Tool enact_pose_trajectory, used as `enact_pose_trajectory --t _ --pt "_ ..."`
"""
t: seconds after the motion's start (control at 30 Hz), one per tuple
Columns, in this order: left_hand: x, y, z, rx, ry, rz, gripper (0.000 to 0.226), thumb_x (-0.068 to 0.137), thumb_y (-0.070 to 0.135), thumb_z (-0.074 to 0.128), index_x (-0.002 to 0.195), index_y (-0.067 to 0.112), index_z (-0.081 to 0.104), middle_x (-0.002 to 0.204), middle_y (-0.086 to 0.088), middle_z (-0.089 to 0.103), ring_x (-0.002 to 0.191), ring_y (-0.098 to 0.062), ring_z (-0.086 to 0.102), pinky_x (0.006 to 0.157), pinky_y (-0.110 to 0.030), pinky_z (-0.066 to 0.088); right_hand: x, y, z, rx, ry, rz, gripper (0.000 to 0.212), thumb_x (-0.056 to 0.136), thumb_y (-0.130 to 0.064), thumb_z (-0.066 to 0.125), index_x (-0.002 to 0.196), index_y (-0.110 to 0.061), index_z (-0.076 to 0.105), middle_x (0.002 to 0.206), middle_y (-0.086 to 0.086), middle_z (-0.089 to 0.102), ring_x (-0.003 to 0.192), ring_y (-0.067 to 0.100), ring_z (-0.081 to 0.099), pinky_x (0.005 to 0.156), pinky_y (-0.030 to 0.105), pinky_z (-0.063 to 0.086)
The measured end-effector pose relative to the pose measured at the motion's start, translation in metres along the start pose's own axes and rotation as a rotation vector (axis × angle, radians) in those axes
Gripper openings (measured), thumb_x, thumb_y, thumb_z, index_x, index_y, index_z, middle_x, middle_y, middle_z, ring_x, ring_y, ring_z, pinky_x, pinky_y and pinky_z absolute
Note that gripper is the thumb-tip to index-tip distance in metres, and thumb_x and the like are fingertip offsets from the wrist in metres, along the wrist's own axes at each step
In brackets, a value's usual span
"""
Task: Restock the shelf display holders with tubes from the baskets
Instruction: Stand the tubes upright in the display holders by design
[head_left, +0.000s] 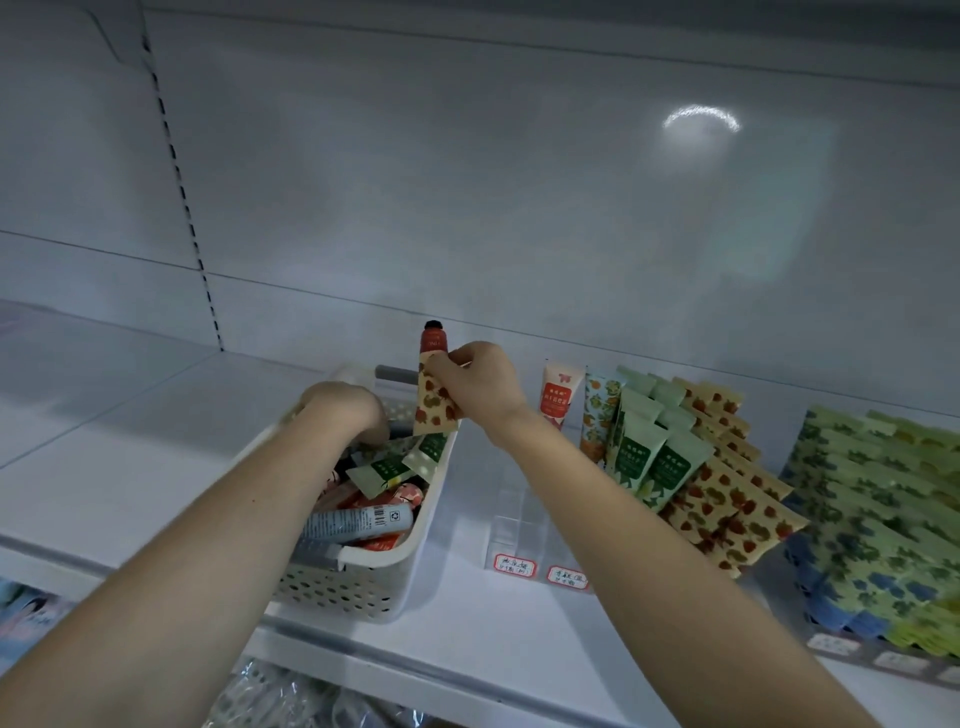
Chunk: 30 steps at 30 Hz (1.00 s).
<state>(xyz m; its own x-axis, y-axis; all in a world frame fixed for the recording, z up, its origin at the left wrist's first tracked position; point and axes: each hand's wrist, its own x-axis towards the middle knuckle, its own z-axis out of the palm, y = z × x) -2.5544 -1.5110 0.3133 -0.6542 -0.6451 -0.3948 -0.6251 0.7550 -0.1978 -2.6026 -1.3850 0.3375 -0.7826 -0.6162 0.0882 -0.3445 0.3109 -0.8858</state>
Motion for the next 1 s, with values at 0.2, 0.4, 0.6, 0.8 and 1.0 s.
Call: enact_pose_trajectory --t 0.2,0.4,0.6,0.8,1.0 --pt "-0.015 -0.002 0.002 -0.124 0.076 0.018 0.026 0.087 0.019 0.056 0.11 0.009 0.052 0.091 -0.004 0.052 0.088 -0.019 0.052 0.071 -0.026 0.044 -0.017 0.0 -0.02 -0.053 -0.02 -0.091 0.033 0.094 -0.027 0.05 0.122 -0.009 0.05 0.11 0.01 0.061 0.095 0.022 0.061 0.073 0.028 0.052" --pt "-0.05 -0.005 0.004 -0.65 0.535 0.083 0.008 0.086 0.014 0.053 0.085 0.008 0.048 0.071 -0.006 0.051 0.062 -0.02 0.048 0.048 -0.026 0.031 -0.052 0.008 -0.047 0.026 -0.05 -0.076 0.032 0.096 -0.034 0.047 0.123 -0.017 0.049 0.103 0.011 0.062 0.082 0.02 0.063 0.05 0.022 0.052" --pt "-0.126 0.028 0.02 -1.132 0.799 0.292 0.024 0.081 0.026 0.06 0.085 0.003 0.055 0.08 -0.014 0.063 0.075 -0.03 0.059 0.066 -0.036 0.044 -0.112 0.036 -0.092 0.017 -0.033 -0.029 0.038 0.091 -0.025 0.058 0.125 -0.01 0.049 0.096 0.007 0.065 0.072 0.014 0.064 0.057 0.024 0.056" --pt "-0.176 0.063 0.061 -1.356 0.627 0.477 0.017 0.087 0.012 0.061 0.073 0.017 0.054 0.067 -0.001 0.06 0.054 -0.003 0.059 0.056 -0.021 0.045 -0.17 0.082 -0.151 -0.15 0.11 0.06 0.027 0.078 -0.016 0.073 0.101 -0.014 0.06 0.084 -0.002 0.062 0.069 0.011 0.061 0.062 0.029 0.054" --pt "-0.18 0.092 0.106 -1.371 0.462 0.435 0.009 0.088 0.016 0.06 0.082 0.02 0.055 0.077 -0.001 0.064 0.064 -0.01 0.063 0.059 -0.024 0.046 -0.197 0.114 -0.189 -0.105 0.308 0.065 0.016 0.076 -0.011 0.075 0.074 -0.014 0.06 0.068 0.008 0.066 0.052 0.007 0.062 0.05 0.021 0.052"
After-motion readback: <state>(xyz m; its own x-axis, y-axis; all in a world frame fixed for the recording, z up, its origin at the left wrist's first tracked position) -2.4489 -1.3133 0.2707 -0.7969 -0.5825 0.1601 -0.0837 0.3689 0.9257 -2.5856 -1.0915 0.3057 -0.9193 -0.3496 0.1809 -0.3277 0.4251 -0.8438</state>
